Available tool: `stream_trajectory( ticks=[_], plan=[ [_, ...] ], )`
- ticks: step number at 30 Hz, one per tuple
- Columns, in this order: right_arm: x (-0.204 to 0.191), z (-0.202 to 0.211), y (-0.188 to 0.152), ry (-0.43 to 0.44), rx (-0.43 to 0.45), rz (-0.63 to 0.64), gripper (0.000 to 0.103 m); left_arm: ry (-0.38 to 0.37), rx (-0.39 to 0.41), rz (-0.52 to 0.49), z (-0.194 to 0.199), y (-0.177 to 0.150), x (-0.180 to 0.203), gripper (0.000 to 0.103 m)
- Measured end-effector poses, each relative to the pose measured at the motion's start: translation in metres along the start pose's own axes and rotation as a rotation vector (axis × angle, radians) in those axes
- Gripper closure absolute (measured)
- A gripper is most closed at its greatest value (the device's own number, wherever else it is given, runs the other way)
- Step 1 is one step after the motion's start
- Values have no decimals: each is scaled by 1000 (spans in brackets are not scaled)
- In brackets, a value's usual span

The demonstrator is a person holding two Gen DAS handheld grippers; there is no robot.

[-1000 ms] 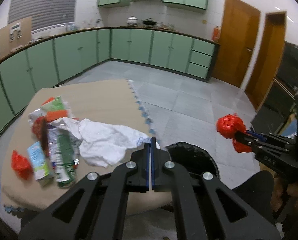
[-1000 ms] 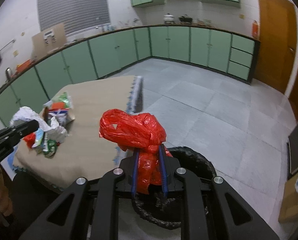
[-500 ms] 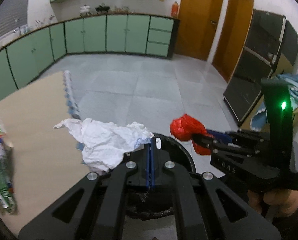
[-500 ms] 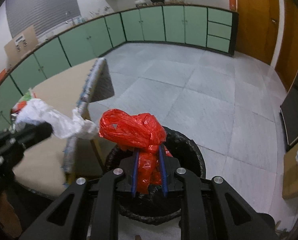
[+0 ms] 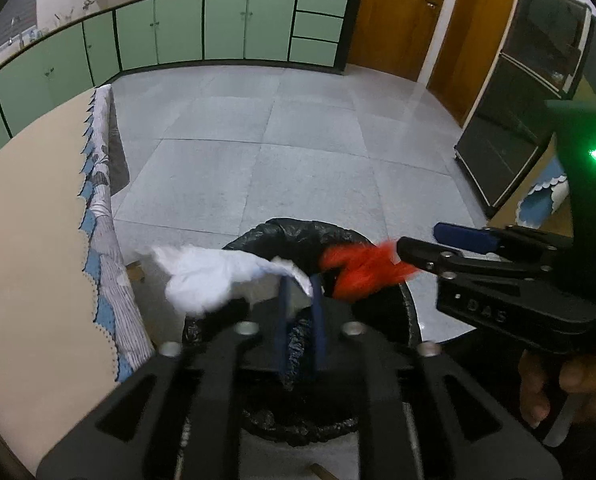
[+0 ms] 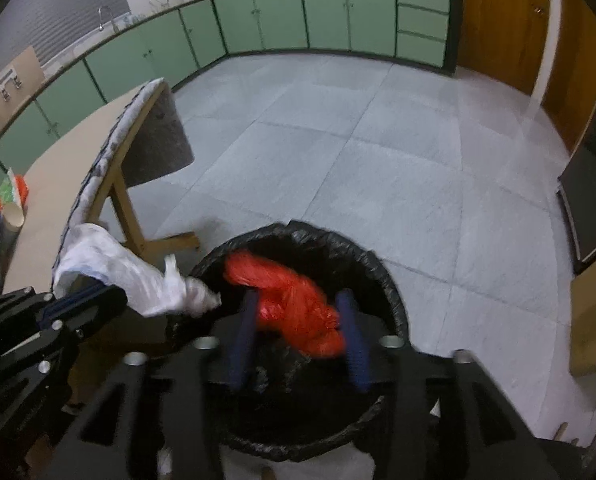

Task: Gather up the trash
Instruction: 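Carry the tissue and red bag to the black bin and release both, then return to the table and grasp the green drink pouch with the right tool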

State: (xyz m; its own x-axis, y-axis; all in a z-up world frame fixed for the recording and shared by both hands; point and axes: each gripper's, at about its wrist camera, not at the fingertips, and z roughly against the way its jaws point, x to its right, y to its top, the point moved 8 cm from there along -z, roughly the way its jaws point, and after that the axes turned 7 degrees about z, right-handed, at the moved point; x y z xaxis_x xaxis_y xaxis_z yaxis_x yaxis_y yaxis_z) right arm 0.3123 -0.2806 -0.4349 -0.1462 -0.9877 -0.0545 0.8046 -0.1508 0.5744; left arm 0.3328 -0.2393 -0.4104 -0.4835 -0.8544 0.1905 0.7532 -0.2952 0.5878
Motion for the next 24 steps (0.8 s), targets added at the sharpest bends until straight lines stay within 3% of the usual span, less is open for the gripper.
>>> stream_trajectory(
  ticks=[2,8,12,15,18,24],
  plan=[
    [1,1,0,7,0,-9,58,10,8,-4,-2,2,0,76],
    [4,10,8,6,22,-16,58,9,18,-11,10,3,2,76],
    [3,24,14,10,45,-24,58,26,53,-5,31,4,-4,61],
    [-7,39,19,9,72,-2,57,49,86,18,56,6,-13,59],
    [-28,59,25,22,101,29,50,97,121,73,88,5,-35,45],
    [-113,103,40,135,167,133,27,271,184,226,166,-19,-112,31]
  ],
)
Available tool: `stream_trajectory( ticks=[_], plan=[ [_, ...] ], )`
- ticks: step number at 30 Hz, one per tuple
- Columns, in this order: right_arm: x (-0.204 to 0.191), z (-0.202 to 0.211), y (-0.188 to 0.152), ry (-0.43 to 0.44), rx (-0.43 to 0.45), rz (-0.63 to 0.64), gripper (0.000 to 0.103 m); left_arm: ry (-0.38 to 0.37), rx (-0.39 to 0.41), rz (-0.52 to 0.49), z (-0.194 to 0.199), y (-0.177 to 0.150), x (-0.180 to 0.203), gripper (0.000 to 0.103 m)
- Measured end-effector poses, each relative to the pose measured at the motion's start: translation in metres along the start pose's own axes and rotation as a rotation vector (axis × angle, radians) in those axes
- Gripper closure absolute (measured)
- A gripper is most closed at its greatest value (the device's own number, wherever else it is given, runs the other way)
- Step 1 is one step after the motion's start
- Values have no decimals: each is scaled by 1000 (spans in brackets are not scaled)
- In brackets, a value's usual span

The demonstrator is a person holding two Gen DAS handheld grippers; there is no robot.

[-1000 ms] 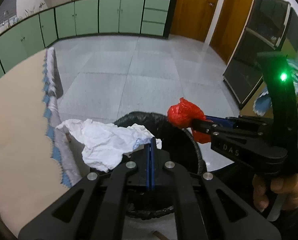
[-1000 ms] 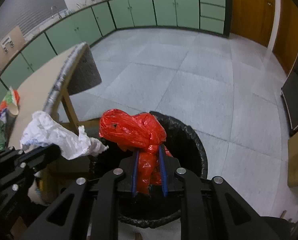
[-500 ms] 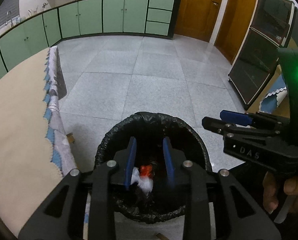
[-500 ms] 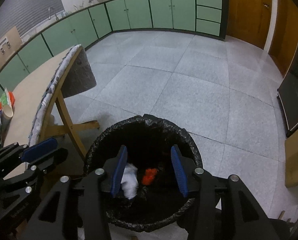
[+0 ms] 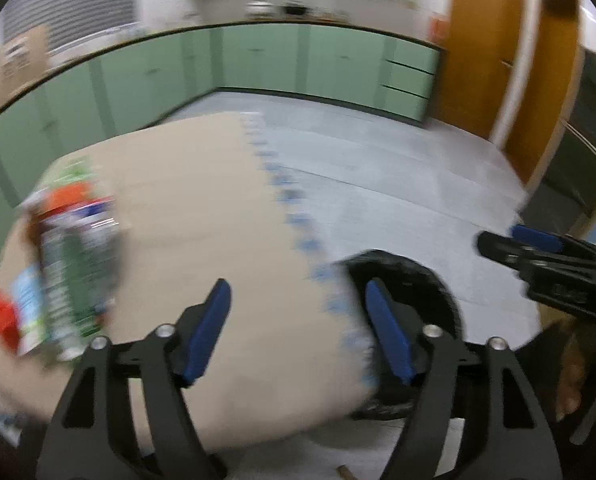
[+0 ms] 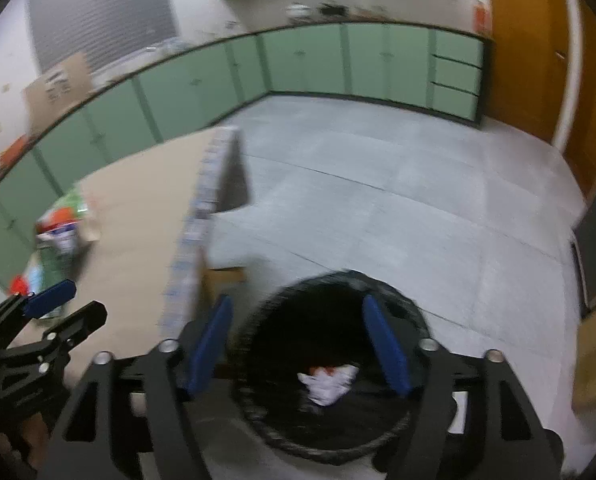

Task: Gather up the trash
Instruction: 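Return to the table and grasp the green drink pouch with the right tool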

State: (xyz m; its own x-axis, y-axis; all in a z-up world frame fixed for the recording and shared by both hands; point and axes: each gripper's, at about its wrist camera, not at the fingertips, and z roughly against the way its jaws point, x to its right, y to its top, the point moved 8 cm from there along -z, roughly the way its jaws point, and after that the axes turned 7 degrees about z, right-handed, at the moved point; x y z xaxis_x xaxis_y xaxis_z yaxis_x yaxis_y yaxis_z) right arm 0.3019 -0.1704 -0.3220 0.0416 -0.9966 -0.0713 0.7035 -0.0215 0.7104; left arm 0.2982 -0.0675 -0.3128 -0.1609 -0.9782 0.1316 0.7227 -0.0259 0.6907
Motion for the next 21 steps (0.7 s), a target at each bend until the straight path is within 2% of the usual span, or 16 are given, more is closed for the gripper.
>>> stream_trajectory(
  ticks=[1,3,7,10,13,17,21],
  plan=[
    [-15,2,3,26,7,10,24,53,14,31,13,0,-24,29],
    [-50,5,12,81,9,35,19,120,32,80,32,-2,-57,18],
    [-120,6,20,138,-2,147,19,260,69,206,80,-7,-133,13],
    [-174,0,17,187,-27,215,19,328,91,264,107,-13,-177,12],
    [-217,-7,12,216,-44,267,19,362,112,305,124,-14,-210,11],
    [-270,-24,8,234,-69,308,19,367,133,360,132,-17,-248,11],
    [-301,-41,4,231,-88,324,19,370,133,376,127,-24,-278,11]
  ],
)
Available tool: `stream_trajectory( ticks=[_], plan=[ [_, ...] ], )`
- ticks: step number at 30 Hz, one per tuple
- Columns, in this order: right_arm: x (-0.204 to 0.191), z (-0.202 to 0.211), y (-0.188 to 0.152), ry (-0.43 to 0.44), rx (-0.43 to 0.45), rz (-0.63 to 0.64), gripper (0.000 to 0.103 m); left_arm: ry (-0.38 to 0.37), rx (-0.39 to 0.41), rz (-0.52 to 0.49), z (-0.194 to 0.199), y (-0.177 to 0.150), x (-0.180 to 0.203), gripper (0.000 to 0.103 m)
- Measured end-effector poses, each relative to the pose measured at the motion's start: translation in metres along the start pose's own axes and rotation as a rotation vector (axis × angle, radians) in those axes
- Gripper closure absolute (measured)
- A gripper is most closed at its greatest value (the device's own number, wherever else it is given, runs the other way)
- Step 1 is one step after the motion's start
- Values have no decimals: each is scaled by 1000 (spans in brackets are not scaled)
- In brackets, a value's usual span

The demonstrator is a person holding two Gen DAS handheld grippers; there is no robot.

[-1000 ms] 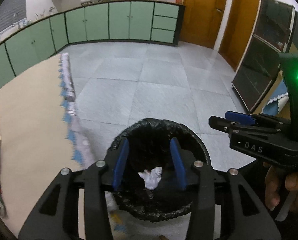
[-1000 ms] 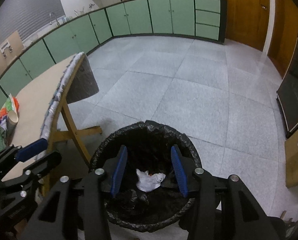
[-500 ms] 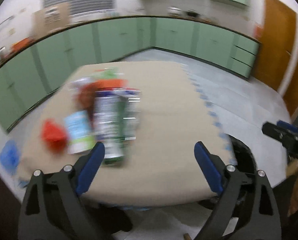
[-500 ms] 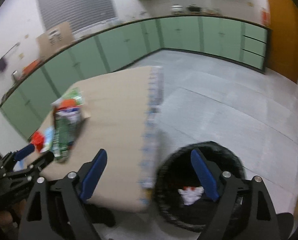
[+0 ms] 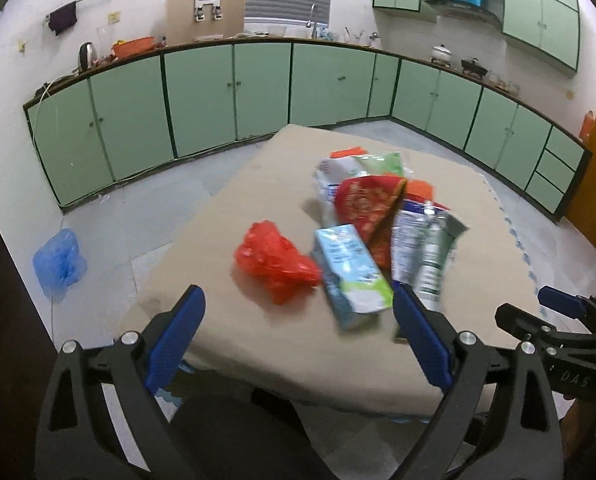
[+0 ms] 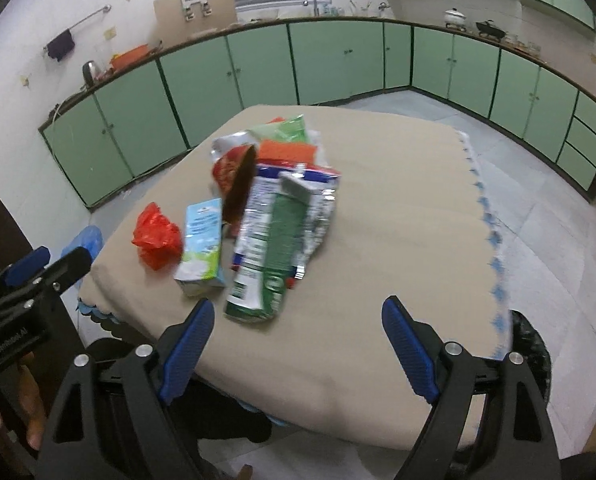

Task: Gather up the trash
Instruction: 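Return to the table and grasp the green drink pouch with the right tool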

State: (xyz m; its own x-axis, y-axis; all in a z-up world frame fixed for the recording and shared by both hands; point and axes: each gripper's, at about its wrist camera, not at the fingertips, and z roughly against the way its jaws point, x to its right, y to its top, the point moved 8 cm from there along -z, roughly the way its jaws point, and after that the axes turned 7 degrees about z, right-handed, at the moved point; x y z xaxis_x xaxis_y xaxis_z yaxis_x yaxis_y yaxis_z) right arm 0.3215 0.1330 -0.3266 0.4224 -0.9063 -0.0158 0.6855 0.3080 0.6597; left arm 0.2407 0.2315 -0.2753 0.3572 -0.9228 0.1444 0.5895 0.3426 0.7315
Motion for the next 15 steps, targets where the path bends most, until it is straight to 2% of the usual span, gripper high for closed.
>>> stream_trajectory(
  ticks=[6,12,15],
  plan=[
    [-17,-46,0,-49,-48,-15,19,-32,-29,12,-37,0,-24,11],
    [-13,-82,1,-149,-62,-51,18,-57,-45,-3,-64,0,-31,11],
    [-10,-96,-2,-163,-87,-58,18,-64,-52,-7,-73,0,-33,11]
  ],
)
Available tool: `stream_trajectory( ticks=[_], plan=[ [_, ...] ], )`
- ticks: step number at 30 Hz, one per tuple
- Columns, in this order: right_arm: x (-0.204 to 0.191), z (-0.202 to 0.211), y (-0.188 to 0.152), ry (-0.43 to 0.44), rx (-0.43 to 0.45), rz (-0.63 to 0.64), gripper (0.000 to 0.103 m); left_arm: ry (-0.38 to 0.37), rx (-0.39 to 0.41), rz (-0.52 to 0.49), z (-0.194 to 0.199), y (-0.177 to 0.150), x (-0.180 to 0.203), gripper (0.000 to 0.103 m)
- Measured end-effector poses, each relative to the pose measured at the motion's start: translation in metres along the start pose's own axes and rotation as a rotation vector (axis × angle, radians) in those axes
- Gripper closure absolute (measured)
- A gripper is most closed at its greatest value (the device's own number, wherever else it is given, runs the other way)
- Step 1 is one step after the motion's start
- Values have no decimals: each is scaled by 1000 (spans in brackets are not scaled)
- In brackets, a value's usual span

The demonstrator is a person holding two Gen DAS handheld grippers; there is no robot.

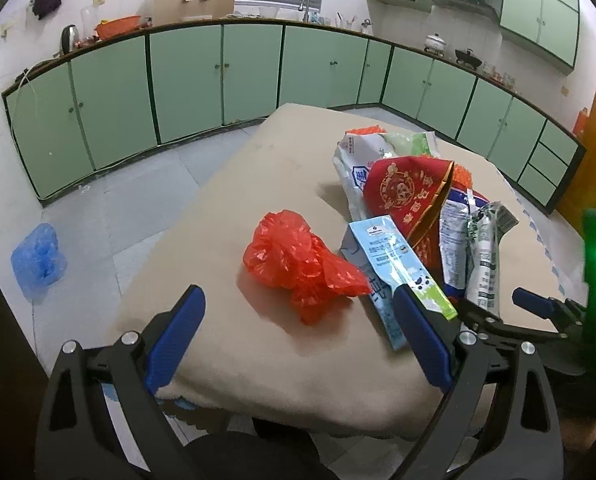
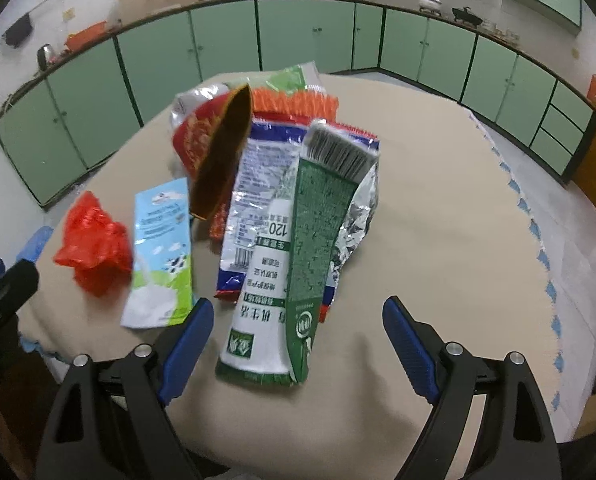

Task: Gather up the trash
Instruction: 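Return to the table and grasp the green drink pouch with the right tool, then grasp the second red plastic bag with the left tool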

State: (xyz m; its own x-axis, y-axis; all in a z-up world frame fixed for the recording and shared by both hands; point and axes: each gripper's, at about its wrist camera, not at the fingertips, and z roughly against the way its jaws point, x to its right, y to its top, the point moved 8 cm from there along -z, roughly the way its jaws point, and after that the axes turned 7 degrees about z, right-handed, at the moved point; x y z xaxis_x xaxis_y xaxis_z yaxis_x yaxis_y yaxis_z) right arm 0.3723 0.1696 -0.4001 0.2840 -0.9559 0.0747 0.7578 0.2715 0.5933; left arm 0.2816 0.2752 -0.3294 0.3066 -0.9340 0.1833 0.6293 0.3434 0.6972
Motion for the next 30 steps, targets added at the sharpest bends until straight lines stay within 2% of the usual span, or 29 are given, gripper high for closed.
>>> stream_trajectory(
  ticks=[1,3,4,11,13,15,23,25,26,27,30],
  plan=[
    [1,-4,-1,4,-10,-2,20,-4,-2,2,-3,0,-1,11],
    [2,-9,-4,28,-20,-12,35,-4,-6,3,-8,-1,-2,11],
    [2,-10,-6,55,-18,-22,48,-4,-8,1,-12,-2,-1,11],
    [23,4,-4,48,27,-61,54,24,-26,-11,-31,-8,1,11],
    [31,6,-3,51,31,-71,54,30,-31,-12,-35,-10,3,13],
    [37,11,-3,55,41,-83,54,32,-36,-15,-38,-9,5,19],
    [43,18,-1,64,61,-95,55,46,-51,-2,-52,-8,14,26],
    [45,18,-1,66,59,-97,55,44,-59,4,-56,-9,14,48],
    [45,18,-1,64,60,-98,55,31,-74,7,-59,-10,14,77],
    [45,19,-2,63,60,-98,55,18,-92,14,-62,-11,14,99],
    [45,22,-2,62,60,-96,55,1,-73,20,-59,-10,14,102]
  ],
)
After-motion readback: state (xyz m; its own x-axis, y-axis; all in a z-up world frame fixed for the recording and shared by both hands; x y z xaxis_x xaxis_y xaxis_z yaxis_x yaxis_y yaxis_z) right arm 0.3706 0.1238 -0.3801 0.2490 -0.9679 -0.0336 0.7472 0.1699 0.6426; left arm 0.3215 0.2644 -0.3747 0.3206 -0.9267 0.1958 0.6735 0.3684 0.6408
